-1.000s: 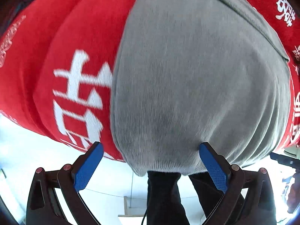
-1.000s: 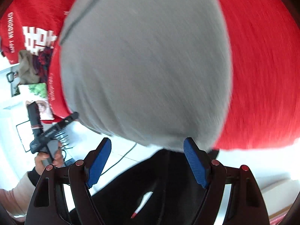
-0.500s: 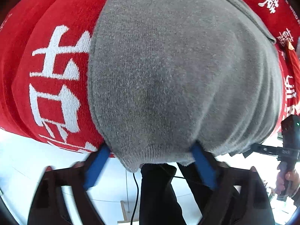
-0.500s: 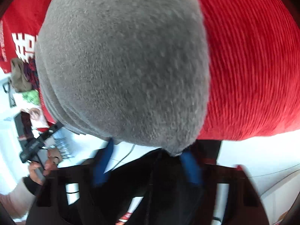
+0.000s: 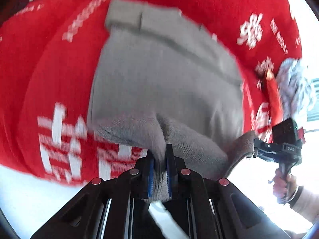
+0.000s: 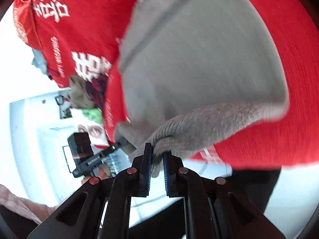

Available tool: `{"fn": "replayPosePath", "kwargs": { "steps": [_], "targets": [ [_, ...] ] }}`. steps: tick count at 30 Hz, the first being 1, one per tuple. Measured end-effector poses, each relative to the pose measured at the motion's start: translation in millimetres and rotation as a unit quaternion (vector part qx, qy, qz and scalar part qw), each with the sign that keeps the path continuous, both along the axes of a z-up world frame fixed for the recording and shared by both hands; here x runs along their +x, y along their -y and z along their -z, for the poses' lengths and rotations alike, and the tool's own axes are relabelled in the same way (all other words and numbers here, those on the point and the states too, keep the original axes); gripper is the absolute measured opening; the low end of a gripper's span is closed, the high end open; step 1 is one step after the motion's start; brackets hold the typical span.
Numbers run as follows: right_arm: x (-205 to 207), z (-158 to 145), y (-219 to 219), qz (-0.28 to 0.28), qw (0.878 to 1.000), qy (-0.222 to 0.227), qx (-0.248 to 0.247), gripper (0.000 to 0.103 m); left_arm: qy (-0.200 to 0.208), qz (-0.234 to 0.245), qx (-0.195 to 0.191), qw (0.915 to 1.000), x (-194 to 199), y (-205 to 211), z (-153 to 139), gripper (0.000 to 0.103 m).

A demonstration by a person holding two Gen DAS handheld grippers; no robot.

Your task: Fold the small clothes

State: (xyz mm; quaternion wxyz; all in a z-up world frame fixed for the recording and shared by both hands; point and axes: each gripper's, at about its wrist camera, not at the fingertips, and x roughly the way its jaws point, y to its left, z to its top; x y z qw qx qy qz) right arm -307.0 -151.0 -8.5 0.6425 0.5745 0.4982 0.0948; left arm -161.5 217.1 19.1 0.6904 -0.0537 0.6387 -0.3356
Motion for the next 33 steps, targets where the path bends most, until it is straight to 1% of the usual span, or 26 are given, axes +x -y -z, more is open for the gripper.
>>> {"fn": "replayPosePath", "kwargs": {
  "steps": [2, 3, 5, 7, 8, 10, 12, 15, 18, 21, 24, 25, 28, 31, 33],
  "targets": [
    [15.9, -8.0, 16.4, 0.019, 1.000, 0.011, -0.005, 0.011, 0.012, -0.015, -0.018, 0.9997, 24.1, 6.2, -5.1, 0.011],
    [27.0, -11.3, 27.9, 0.031, 0.999, 0.019, -0.006, 0.007, 0.018, -0.019, -0.024, 0.9994, 36.0, 11.6, -9.0, 0.011],
    [43.2, -17.6, 44.4, 0.046, 0.999, 0.026, -0.008, 0.007, 0.025, -0.020, -0.031, 0.9990, 61.4, 18.3, -11.6, 0.011],
    [60.1, -22.5, 61.1, 0.057, 0.998, 0.036, -0.012, 0.007, 0.037, -0.015, -0.032, 0.9987, 78.1, 28.7, -14.5, 0.011],
    [68.5, -25.8, 64.6, 0.056, 0.998, 0.036, -0.016, 0.007, 0.043, -0.014, -0.030, 0.9985, 87.0, 34.2, -18.2, 0.011],
    [87.5, -23.4, 73.1, 0.045, 0.998, 0.030, -0.035, 0.007, 0.045, -0.020, -0.025, 0.9985, 102.9, 47.0, -15.9, 0.011],
    [97.6, -19.8, 81.2, 0.040, 0.998, 0.020, -0.041, 0.007, 0.044, -0.028, -0.017, 0.9985, 114.8, 58.4, -13.1, 0.011],
    [113.4, -13.6, 96.1, 0.045, 0.998, 0.013, -0.035, 0.007, 0.036, -0.037, -0.005, 0.9986, 131.3, 69.5, -10.5, 0.011],
    [124.0, -22.1, 110.4, 0.048, 0.998, 0.039, -0.027, 0.007, 0.035, -0.046, -0.008, 0.9983, 140.7, 75.0, -20.0, 0.011],
    [138.7, -34.2, 125.9, 0.051, 0.997, 0.061, -0.018, 0.007, 0.032, -0.064, -0.025, 0.9971, 155.6, 76.8, -32.3, 0.011],
    [162.3, -38.9, 147.8, 0.055, 0.996, 0.072, -0.016, 0.007, 0.040, -0.077, -0.019, 0.9960, 179.4, 86.8, -35.7, 0.011],
    [173.4, -38.1, 155.6, 0.055, 0.996, 0.072, -0.019, 0.007, 0.046, -0.081, -0.015, 0.9955, 189.7, 92.3, -34.9, 0.011],
    [201.9, -23.4, 178.0, 0.062, 0.996, 0.064, -0.022, 0.007, 0.060, -0.089, -0.002, 0.9942, 219.3, 114.4, -23.5, 0.011],
    [226.9, 6.0, 197.8, 0.078, 0.996, 0.042, -0.018, 0.007, 0.068, -0.090, 0.030, 0.9931, 244.8, 140.4, -0.9, 0.011],
    [239.4, 25.2, 206.7, 0.082, 0.996, 0.020, -0.026, 0.007, 0.068, -0.097, 0.048, 0.9918, 254.3, 149.8, 12.0, 0.012]
  ]
}}
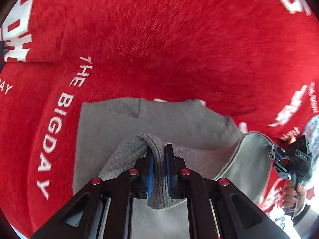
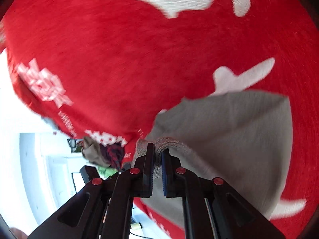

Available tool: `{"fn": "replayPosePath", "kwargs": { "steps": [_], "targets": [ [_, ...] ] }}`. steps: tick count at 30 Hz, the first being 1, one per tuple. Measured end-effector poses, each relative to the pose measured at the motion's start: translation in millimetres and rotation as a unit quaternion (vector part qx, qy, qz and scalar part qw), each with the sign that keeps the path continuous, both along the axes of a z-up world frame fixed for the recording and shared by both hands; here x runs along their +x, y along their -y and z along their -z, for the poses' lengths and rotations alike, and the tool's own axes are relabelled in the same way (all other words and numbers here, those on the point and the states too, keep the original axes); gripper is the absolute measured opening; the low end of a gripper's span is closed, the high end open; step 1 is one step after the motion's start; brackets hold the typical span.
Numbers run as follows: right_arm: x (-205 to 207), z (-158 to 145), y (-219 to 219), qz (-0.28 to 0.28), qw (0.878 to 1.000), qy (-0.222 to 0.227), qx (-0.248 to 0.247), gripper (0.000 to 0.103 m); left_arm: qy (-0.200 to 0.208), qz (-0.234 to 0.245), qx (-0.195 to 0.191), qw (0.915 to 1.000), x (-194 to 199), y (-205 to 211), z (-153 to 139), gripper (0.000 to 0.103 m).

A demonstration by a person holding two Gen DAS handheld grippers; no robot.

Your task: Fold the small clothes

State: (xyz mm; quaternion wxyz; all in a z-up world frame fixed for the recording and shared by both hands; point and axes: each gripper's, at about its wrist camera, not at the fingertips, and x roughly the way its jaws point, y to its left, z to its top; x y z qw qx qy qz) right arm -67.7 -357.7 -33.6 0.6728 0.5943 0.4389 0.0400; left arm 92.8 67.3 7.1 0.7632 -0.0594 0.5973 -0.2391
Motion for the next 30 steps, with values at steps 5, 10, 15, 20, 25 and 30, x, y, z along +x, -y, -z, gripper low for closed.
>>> {"fn": "replayPosePath", "kwargs": {
  "steps": [5, 10, 15, 20, 25, 30],
  "targets": [
    [10.2, 41.6, 8.7, 0.014, 0.998, -0.051, 0.017, 0.008, -0.019, -0.020, 0.065, 0.9975, 10.6, 13.1, 25.2, 0.015],
    [14.4, 33.1, 10.5, 0.016, 0.998, -0.054, 0.003, 0.016, 0.049, -0.020, 0.119, 0.9915, -0.1, 20.0, -3.2, 0.076],
    [18.4, 2.5, 21.0, 0.022, 0.998, -0.032, -0.045, 0.062, 0.110, -0.022, 0.152, 0.9820, -1.1, 18.7, -34.7, 0.102],
    [21.9, -11.7, 10.7, -0.024, 0.996, -0.030, -0.079, 0.051, 0.079, 0.009, 0.133, 0.9879, -4.3, 29.4, -23.3, 0.102],
    [32.5, -2.3, -18.6, -0.112, 0.980, -0.062, -0.154, 0.039, 0.054, 0.045, 0.127, 0.9894, -16.5, 60.9, 8.7, 0.102],
    [27.9, 4.6, -15.9, -0.119, 0.954, -0.111, -0.252, 0.057, 0.060, 0.010, 0.153, 0.9864, -1.6, 64.2, 30.2, 0.102]
  ]
}}
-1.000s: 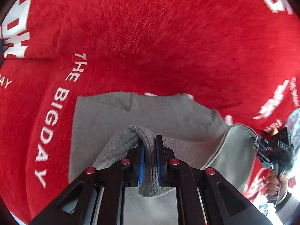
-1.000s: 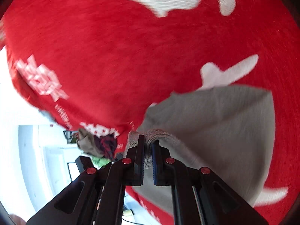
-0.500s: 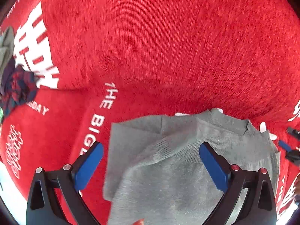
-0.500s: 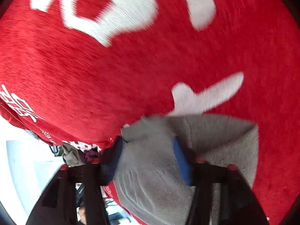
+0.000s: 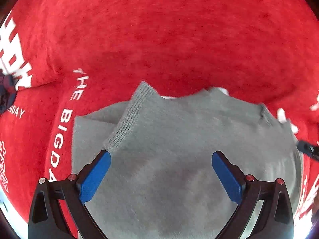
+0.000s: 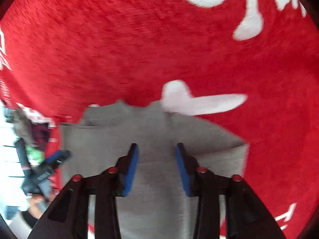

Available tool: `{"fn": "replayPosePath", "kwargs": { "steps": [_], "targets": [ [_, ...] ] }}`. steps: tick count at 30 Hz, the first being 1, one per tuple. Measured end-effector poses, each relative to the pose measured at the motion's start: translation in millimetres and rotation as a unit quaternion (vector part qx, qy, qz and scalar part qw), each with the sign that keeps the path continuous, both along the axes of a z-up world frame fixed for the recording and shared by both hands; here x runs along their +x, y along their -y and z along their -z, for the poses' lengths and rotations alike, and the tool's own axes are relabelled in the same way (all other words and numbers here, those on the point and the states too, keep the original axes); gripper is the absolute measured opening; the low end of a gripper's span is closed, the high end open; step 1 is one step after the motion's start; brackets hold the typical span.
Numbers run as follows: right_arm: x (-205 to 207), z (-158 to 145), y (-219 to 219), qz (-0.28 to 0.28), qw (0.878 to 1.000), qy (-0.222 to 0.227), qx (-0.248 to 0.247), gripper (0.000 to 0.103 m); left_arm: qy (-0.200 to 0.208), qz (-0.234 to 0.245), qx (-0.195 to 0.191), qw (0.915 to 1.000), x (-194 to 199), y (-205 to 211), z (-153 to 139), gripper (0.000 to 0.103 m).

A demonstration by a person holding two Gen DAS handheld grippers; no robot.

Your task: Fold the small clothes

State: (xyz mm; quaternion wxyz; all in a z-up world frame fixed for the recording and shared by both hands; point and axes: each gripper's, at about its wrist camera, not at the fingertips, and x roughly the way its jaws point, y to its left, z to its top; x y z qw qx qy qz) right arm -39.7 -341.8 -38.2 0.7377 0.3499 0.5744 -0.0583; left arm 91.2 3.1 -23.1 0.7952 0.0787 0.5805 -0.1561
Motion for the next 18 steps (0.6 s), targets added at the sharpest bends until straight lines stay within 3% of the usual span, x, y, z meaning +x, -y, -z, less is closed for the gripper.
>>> {"fn": "replayPosePath", "kwargs": {
  "steps": [3, 4, 5, 9, 12, 15, 16, 17, 18],
  "targets": [
    [4.2, 14.3, 0.9, -0.014, 0.999, -0.007, 0.036, 0.057, 0.001, -0.034, 0.008, 0.9994, 14.9, -12.4, 7.9, 0.102],
    [8.7, 19.9, 2.6, -0.019, 0.999, -0.008, 0.048, 0.039, -0.002, -0.041, 0.012, 0.9991, 19.2, -15.4, 10.4, 0.102],
    [13.4, 21.6, 0.5, -0.023, 0.998, -0.008, 0.054, 0.007, -0.007, -0.049, 0.016, 0.9986, 22.8, -18.9, 14.3, 0.102],
    [25.3, 4.3, -3.9, -0.048, 0.998, 0.028, 0.027, 0.007, -0.002, -0.071, 0.034, 0.9969, 30.2, -29.5, 23.7, 0.102],
    [25.2, 17.6, -1.3, -0.047, 0.999, -0.004, 0.004, 0.007, -0.001, -0.098, 0.043, 0.9943, 35.7, -42.9, 30.4, 0.102],
    [18.0, 24.5, 9.0, -0.027, 0.999, -0.006, 0.022, 0.005, -0.007, -0.116, 0.039, 0.9925, 37.0, -58.1, 30.2, 0.102],
    [16.4, 21.9, 10.2, -0.021, 1.000, -0.014, 0.010, 0.008, -0.002, -0.114, 0.051, 0.9921, 36.2, -63.6, 27.5, 0.102],
    [14.5, 19.6, 11.3, -0.016, 1.000, -0.021, -0.001, 0.021, 0.002, -0.112, 0.060, 0.9919, 35.3, -67.0, 25.7, 0.102],
    [11.2, 16.7, 13.5, -0.009, 1.000, -0.025, -0.005, 0.024, 0.004, -0.110, 0.071, 0.9914, 34.4, -71.5, 23.8, 0.102]
  ]
}}
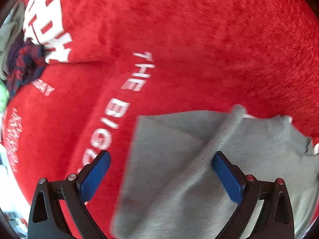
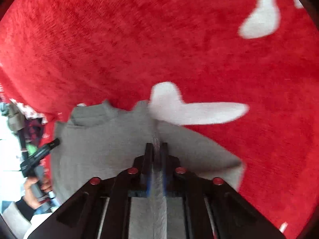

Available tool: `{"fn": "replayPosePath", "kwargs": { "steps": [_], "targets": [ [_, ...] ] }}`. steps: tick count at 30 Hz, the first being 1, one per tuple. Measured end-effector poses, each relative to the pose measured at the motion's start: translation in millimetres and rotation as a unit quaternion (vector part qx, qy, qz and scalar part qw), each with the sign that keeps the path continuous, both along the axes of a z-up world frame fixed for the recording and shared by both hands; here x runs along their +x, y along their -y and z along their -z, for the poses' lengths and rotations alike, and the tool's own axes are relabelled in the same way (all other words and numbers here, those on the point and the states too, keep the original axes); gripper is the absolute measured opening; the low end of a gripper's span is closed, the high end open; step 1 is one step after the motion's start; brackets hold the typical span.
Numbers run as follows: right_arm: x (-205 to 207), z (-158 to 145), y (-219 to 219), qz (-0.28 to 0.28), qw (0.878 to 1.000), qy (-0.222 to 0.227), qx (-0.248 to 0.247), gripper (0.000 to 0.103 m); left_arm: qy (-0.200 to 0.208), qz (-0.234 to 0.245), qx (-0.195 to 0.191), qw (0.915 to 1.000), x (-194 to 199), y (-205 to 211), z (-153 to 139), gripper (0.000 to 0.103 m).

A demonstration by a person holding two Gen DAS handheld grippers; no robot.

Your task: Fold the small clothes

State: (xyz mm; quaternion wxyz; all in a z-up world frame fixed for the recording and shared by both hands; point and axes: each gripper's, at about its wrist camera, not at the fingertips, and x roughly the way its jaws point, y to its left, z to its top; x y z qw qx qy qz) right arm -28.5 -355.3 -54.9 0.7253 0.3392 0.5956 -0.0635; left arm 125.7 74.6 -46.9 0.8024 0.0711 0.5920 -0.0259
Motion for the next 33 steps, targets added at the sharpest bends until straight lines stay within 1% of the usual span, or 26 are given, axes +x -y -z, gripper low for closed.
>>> {"fn": "replayPosePath", "kwargs": {
  "steps": [1, 4, 6, 7, 8, 10, 13, 16, 18, 20, 23, 24, 26, 27, 28, 29, 31, 32, 33],
  "targets": [
    [-3.2, -3.4, 2.4, 0.005, 1.000, -0.001, -0.001, 0.025, -0.002, 0.000, 0.006, 1.0000, -1.5, -5.8, -2.1, 0.102],
    [-17.3, -16.6, 5.2, 0.020, 1.000, 0.007, 0.005, 0.026, -0.007, 0.004, 0.007, 0.9999, -12.0, -19.8, -12.0, 0.102],
    [-32.9, -27.0, 5.2, 0.028, 0.999, 0.015, 0.018, 0.038, -0.011, 0.009, 0.003, 0.9999, -19.3, -27.4, -18.9, 0.102],
    [-37.8, -30.9, 3.9, 0.031, 0.999, 0.018, 0.021, 0.054, -0.014, 0.009, -0.006, 0.9998, -24.5, -31.5, -23.8, 0.102],
    [-45.0, -36.0, 2.3, 0.035, 0.999, 0.023, 0.025, 0.061, -0.017, 0.011, -0.017, 0.9997, -30.0, -33.2, -28.4, 0.102],
    [-58.7, -44.6, -3.6, 0.045, 0.998, 0.031, 0.042, 0.061, -0.022, 0.015, -0.035, 0.9990, -45.9, -39.7, -35.9, 0.102],
    [-75.2, -53.0, -26.0, 0.061, 0.994, 0.043, 0.080, 0.061, -0.027, 0.029, -0.047, 0.9981, -69.5, -40.9, -43.9, 0.102],
    [-86.1, -58.3, -61.6, 0.048, 0.991, 0.047, 0.117, 0.061, -0.026, 0.042, -0.051, 0.9975, -87.6, -46.2, -51.0, 0.102],
    [-88.9, -56.1, -91.0, 0.036, 0.987, 0.045, 0.151, 0.064, -0.032, 0.056, -0.058, 0.9962, -96.7, -52.3, -50.7, 0.102],
    [-91.9, -50.3, -123.6, 0.029, 0.980, 0.045, 0.192, 0.065, -0.044, 0.074, -0.069, 0.9939, -101.1, -59.2, -47.7, 0.102],
    [-97.1, -36.3, -174.6, 0.043, 0.963, 0.040, 0.263, 0.065, -0.057, 0.114, -0.085, 0.9882, -108.2, -67.5, -44.9, 0.102],
    [-99.4, -27.2, -196.7, 0.061, 0.954, 0.034, 0.291, 0.065, -0.062, 0.126, -0.092, 0.9858, -109.8, -69.6, -43.8, 0.102],
    [-101.4, -13.5, -225.6, 0.090, 0.942, 0.029, 0.322, 0.065, -0.073, 0.155, -0.106, 0.9795, -112.7, -73.3, -40.6, 0.102],
    [-103.8, -3.4, -244.8, 0.113, 0.935, 0.024, 0.335, 0.065, -0.078, 0.168, -0.116, 0.9758, -113.3, -75.7, -39.3, 0.102],
    [-105.5, 2.1, -255.6, 0.127, 0.931, 0.021, 0.341, 0.065, -0.082, 0.175, -0.125, 0.9732, -113.8, -77.0, -38.3, 0.102],
    [-107.1, 9.0, -268.0, 0.146, 0.926, 0.019, 0.348, 0.065, -0.089, 0.186, -0.139, 0.9687, -113.4, -78.3, -35.9, 0.102],
    [-111.4, 21.1, -286.5, 0.191, 0.916, 0.021, 0.353, 0.065, -0.098, 0.206, -0.154, 0.9614, -112.7, -77.3, -31.1, 0.086],
    [-112.9, 23.3, -290.1, 0.209, 0.912, 0.025, 0.351, 0.065, -0.111, 0.219, -0.159, 0.9562, -111.7, -75.4, -26.0, 0.075],
    [-113.9, 26.5, -293.5, 0.232, 0.907, 0.032, 0.350, 0.065, -0.120, 0.225, -0.165, 0.9528, -110.7, -74.4, -23.2, 0.071]
  ]
}}
